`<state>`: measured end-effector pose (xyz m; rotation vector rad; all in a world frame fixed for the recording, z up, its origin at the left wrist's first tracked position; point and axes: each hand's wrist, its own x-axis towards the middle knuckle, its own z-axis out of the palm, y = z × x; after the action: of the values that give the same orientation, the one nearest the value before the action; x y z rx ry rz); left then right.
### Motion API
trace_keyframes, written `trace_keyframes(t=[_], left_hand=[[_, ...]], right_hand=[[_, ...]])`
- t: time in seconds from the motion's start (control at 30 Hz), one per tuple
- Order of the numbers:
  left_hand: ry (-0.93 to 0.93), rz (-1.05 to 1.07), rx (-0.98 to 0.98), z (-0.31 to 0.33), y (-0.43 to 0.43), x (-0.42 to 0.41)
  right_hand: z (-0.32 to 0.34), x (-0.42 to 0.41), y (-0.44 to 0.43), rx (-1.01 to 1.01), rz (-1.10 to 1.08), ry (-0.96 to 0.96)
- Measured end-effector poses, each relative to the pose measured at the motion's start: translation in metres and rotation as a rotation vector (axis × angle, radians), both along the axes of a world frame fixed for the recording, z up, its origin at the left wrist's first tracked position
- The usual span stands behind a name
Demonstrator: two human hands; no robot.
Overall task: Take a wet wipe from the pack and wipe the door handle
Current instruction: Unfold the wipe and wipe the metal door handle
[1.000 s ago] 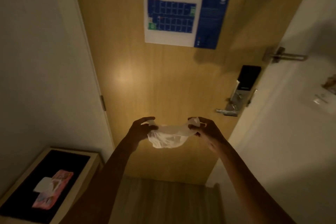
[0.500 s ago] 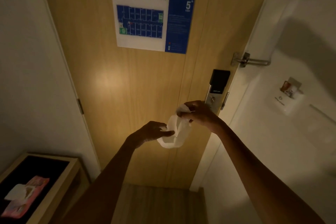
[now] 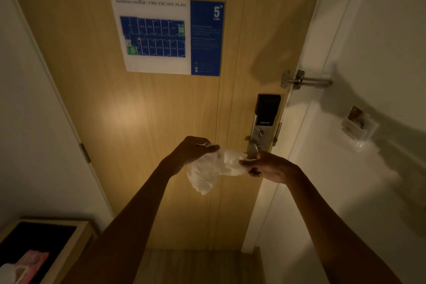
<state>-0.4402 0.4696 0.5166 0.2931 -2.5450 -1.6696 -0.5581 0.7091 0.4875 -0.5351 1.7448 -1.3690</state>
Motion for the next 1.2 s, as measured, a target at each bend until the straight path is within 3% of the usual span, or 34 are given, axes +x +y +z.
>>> trace_keyframes(t=[0.17,0.57,0.7,0.8,1.2], left_hand=[[0.024,-0.052,0.171,-0.001,-0.008,-0.012],[0.06,-0.06,0.414,-0.023,-0.021,-0.039],[0.07,-0.049,0.591,-0.026,-0.028,-0.046],[0.026,-0.014,0.61,-0.026,-0.03,-0.052],[0.01,-0.04,0.851,-0.037,-0.04,-0.061]], right_hand=[[-0.015,-0.01,-0.007,0.0,-0.146,-0.063],[-0.037,-0.016,-0.042,-0.503,-0.464,-0.241],[-0.035,-0.014,-0.051,-0.447,-0.425,-0.166],[-0.036,-0.014,-0.059,-0.376,-0.415,-0.089],[-0.061,-0.008,-0.071,-0.354,-0.443,-0.3]])
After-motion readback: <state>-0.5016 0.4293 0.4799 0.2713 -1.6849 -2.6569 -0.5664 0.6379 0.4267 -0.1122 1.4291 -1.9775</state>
